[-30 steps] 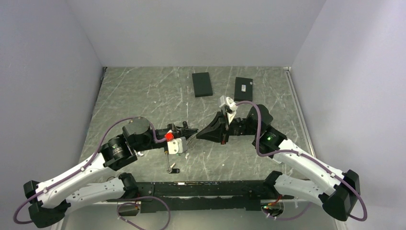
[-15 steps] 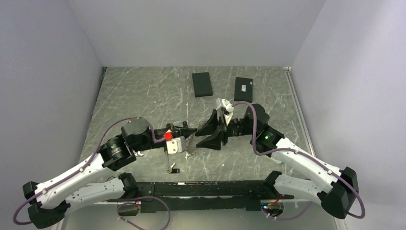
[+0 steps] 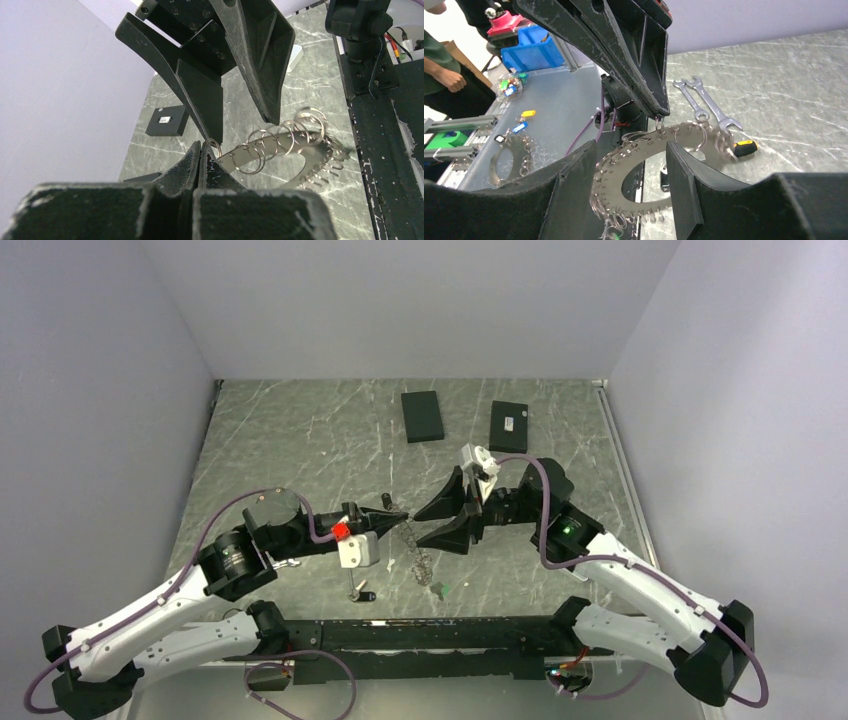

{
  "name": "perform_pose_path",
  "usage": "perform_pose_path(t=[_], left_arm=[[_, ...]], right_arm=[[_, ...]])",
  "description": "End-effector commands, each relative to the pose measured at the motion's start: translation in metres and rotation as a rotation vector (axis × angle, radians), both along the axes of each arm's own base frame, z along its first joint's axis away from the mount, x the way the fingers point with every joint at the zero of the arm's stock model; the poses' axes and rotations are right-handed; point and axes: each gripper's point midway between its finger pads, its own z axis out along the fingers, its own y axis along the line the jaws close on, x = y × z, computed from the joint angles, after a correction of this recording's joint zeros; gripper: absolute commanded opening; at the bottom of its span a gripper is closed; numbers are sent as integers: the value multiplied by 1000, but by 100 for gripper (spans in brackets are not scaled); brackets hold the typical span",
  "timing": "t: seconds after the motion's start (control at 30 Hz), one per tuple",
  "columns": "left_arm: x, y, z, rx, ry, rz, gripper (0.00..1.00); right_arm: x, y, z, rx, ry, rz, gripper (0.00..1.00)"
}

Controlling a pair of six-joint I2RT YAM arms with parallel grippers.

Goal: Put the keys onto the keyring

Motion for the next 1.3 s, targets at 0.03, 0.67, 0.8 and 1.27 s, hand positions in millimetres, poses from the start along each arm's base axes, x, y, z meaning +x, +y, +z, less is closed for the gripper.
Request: perform_pose_path(t=[0.03,0.67,0.8,1.27], left_arm=[[-8,-2,17,-51,-42,-42,0],[-6,-8,19,-77,-47,-51,0],[-5,-8,19,-76,-51,-47,0],[-3,-5,24,-90,-54,-29,0]], right_arm=[[1,-4,35,79,-93,-15,55],[-2,5,38,104,-59,55,38],[-2,5,35,96,-51,57,29],[-4,7,31,82,-33,83,18]])
